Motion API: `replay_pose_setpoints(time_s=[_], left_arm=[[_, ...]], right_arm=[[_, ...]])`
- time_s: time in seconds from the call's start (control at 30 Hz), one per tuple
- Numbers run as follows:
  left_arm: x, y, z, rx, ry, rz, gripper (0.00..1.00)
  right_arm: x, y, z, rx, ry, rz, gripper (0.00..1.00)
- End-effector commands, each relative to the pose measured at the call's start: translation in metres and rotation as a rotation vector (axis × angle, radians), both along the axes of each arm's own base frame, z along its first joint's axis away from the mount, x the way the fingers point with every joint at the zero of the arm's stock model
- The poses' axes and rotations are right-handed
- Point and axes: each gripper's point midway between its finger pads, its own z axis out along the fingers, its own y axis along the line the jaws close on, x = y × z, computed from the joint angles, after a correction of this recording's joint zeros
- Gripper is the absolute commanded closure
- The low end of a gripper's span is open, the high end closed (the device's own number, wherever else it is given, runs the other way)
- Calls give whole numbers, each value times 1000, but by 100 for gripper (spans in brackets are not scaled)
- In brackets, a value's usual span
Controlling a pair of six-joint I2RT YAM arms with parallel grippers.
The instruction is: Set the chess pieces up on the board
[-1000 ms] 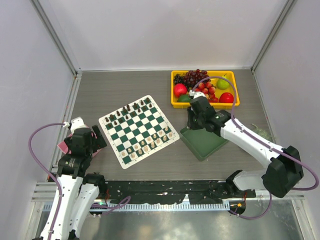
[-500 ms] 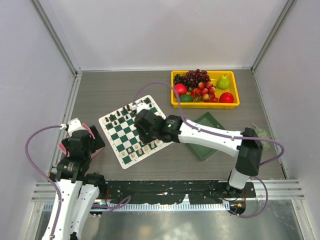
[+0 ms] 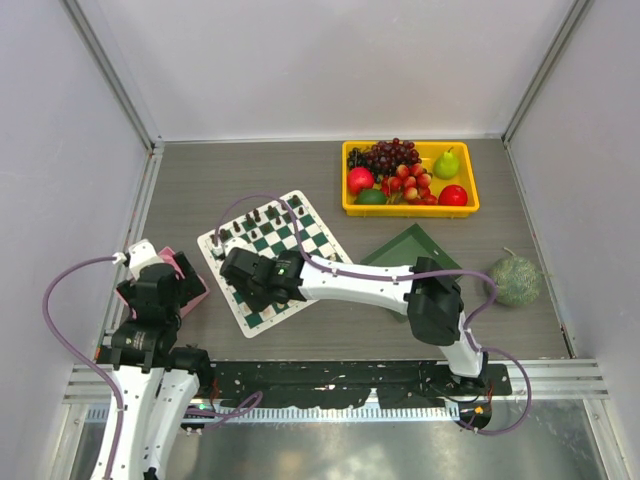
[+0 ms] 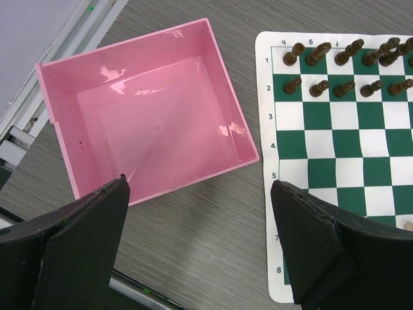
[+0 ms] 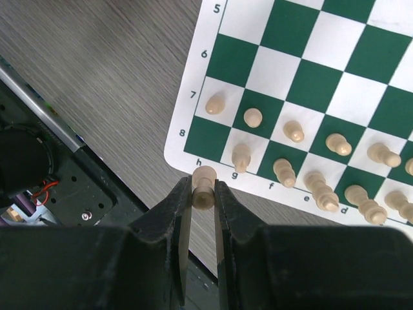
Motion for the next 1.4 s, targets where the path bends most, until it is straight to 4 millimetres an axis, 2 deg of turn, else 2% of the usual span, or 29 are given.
replay_pose_setpoints(time_s=[0.0, 0.23, 0.63, 1.37], left_arm=[[0, 6, 11, -2, -48, 45, 1], [0, 7, 12, -3, -59, 51, 1], [-1, 9, 14, -2, -71, 60, 1], [1, 7, 12, -12, -71, 49, 1]], right_arm=[[0, 16, 8, 28, -7, 26, 81], [-2, 23, -18, -11, 13, 37, 81], [-4, 30, -43, -38, 43, 48, 80], [-4, 35, -64, -69, 61, 40, 79]])
